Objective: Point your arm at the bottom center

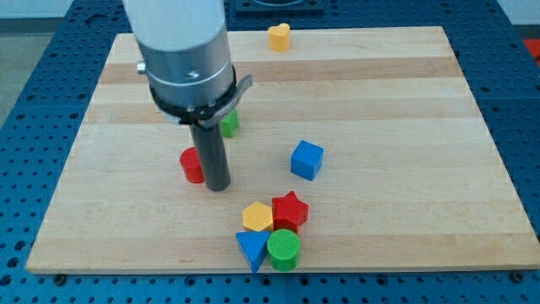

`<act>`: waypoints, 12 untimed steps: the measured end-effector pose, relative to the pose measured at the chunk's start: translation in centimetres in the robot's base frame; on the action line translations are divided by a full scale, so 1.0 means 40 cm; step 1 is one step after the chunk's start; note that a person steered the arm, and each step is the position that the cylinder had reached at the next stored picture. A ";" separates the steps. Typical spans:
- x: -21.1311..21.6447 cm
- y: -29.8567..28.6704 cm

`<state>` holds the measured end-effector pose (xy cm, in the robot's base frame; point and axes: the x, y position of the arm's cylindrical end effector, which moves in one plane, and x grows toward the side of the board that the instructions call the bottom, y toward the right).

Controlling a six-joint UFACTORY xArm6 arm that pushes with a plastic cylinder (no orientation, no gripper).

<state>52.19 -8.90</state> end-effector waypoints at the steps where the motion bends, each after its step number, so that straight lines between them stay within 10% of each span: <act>1: 0.035 -0.047; 4: -0.123 -0.047; 8: -0.033 0.045; 12: 0.068 0.446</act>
<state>54.92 8.92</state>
